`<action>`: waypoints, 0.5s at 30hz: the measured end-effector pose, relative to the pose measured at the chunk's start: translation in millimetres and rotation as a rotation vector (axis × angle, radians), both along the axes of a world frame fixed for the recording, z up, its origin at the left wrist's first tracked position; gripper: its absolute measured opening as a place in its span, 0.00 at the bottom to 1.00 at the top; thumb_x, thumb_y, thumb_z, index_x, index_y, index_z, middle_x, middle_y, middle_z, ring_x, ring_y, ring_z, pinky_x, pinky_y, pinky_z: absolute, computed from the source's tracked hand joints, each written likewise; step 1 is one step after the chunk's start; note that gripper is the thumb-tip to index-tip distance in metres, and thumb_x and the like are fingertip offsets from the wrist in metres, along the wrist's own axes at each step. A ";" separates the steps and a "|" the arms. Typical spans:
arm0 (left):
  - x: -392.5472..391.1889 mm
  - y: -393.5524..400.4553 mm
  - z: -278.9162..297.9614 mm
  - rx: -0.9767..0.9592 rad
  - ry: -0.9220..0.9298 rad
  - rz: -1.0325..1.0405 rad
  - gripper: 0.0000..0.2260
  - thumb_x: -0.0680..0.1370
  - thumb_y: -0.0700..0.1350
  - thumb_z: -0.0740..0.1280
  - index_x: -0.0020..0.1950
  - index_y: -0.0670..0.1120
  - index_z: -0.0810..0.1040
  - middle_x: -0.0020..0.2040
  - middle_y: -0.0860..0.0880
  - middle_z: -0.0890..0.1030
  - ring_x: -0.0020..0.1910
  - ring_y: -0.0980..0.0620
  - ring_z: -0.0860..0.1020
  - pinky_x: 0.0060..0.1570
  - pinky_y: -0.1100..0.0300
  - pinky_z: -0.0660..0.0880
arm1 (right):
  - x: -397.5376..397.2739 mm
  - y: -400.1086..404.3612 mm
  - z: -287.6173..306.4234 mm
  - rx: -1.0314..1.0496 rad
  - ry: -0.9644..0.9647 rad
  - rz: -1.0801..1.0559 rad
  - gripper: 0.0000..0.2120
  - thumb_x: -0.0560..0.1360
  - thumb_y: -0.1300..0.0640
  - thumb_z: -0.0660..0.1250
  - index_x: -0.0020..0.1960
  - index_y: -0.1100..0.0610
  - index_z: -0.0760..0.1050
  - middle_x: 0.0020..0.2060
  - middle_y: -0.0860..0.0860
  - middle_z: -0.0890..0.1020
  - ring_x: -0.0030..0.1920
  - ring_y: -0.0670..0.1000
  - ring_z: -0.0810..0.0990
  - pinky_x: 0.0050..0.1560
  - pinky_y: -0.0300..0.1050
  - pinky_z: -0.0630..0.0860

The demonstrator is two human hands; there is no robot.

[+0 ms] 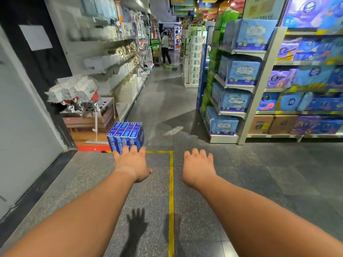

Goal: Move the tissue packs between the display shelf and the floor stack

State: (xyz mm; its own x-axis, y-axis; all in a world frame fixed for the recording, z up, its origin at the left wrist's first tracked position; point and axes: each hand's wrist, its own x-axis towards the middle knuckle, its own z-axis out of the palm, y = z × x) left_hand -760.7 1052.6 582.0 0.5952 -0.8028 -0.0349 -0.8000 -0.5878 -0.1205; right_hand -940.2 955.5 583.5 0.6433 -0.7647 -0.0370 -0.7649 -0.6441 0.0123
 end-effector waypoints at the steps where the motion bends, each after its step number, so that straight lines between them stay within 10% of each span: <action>1: 3.8 -15.9 -1.5 -0.008 0.007 0.017 0.39 0.73 0.70 0.65 0.78 0.53 0.59 0.75 0.46 0.65 0.76 0.39 0.59 0.70 0.35 0.59 | 4.6 -18.9 0.2 0.002 -0.001 0.010 0.21 0.77 0.52 0.61 0.68 0.56 0.67 0.64 0.58 0.71 0.66 0.62 0.67 0.68 0.63 0.62; 15: 138.3 -271.6 -30.6 0.020 0.098 0.117 0.41 0.74 0.69 0.64 0.80 0.51 0.55 0.77 0.45 0.62 0.76 0.38 0.58 0.70 0.35 0.60 | 143.0 -289.9 -4.5 0.056 0.008 0.046 0.20 0.77 0.53 0.62 0.67 0.55 0.67 0.65 0.57 0.70 0.67 0.62 0.67 0.67 0.60 0.64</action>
